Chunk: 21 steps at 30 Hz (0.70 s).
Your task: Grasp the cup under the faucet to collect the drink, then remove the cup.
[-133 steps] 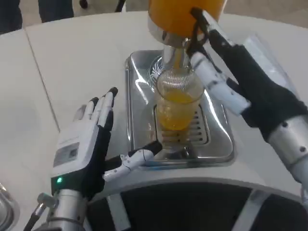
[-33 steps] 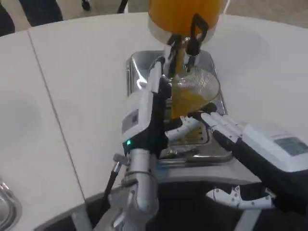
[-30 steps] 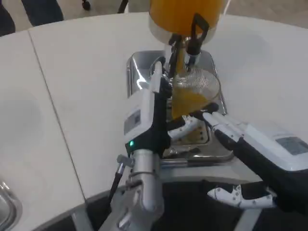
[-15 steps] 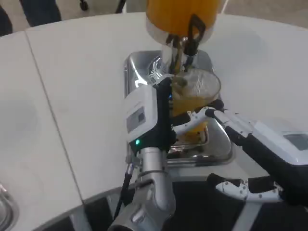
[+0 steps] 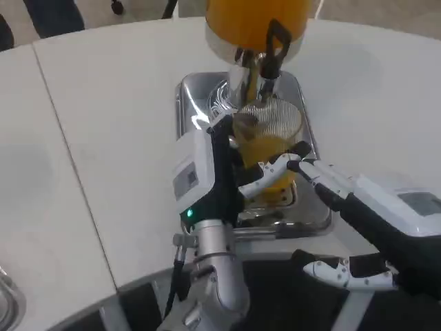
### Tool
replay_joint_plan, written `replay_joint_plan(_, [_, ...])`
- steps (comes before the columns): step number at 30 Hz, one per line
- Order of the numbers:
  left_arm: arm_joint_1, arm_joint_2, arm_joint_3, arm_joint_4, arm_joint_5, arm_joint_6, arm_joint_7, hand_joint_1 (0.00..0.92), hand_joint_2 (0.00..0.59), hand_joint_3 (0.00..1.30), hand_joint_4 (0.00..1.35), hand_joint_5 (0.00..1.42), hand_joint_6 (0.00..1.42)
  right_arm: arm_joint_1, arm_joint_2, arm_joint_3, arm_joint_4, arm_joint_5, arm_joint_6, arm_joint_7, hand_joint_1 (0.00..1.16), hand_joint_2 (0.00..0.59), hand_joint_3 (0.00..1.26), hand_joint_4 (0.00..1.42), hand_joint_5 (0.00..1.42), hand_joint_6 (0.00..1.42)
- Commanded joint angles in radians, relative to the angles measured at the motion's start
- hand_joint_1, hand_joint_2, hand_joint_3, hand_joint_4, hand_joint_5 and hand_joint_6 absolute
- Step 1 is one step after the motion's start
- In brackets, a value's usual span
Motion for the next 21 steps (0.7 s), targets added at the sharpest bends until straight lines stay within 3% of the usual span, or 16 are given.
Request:
replay_joint_plan(1, [0.031,-0.016,0.0,-0.019,-0.003,-0.033,0.011,0.665,0.065,1.06,1.25,1.39,1.42,-0.016,0.007,0.014,0.0,0.003,0.003,0.0,0.55,0.379,0.03,0.0,0.03,0.11])
replay_joint_plan(8, [0.05,0.024,0.013,-0.072,0.002,-0.038,0.004,0.671,0.066,1.07,1.25,1.39,1.42,-0.036,0.016,0.026,0.02,0.009,-0.001,-0.009,0.55,0.38,0.03,0.0,0.03,0.12])
replay_joint_plan(12, [0.06,0.044,0.018,-0.07,-0.008,-0.092,-0.013,0.676,0.067,1.08,1.25,1.39,1.42,-0.052,0.028,0.04,0.03,0.003,-0.003,-0.016,0.55,0.38,0.03,0.0,0.03,0.12])
replay_joint_plan(21, [0.072,0.108,0.027,-0.088,0.002,-0.136,-0.02,0.684,0.069,1.08,1.23,1.39,1.42,-0.023,0.024,0.033,0.014,0.006,-0.02,-0.027,0.55,0.38,0.03,0.0,0.03,0.14])
